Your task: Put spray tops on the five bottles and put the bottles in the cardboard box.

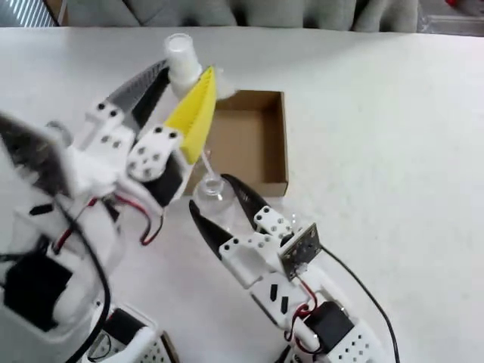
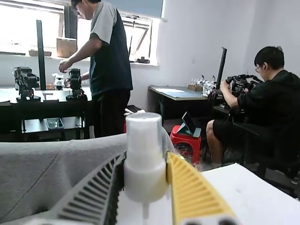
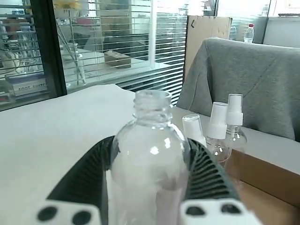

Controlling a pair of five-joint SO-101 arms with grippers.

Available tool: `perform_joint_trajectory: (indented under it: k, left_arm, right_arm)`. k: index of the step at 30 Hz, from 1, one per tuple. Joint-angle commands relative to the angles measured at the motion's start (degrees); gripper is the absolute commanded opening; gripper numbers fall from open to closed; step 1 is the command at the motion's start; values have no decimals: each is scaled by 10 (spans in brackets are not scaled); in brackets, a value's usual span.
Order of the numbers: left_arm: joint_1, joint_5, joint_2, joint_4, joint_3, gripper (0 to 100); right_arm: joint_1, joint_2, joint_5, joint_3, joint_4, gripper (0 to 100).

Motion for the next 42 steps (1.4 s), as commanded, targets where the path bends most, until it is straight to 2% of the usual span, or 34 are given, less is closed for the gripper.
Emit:
perform_joint_trajectory:
  k: [1,7,15,30,42]
  left_arm:
    - [-7,-6,2,-6,-16,23]
    - [-7,-7,0,-31,50,23]
    - [-7,-7,-80,-73,158,23]
    - [0,-6,-217,-69,349,23]
    - [33,-6,-298,-68,455,23]
  right_arm:
    - [4,-6,5,-6,-15,15]
    - [4,-6,5,-6,-15,15]
    - [4,-6,5,-6,-15,15]
    - [5,-6,5,-6,-15,15]
    - [5,-6,5,-6,-12,15]
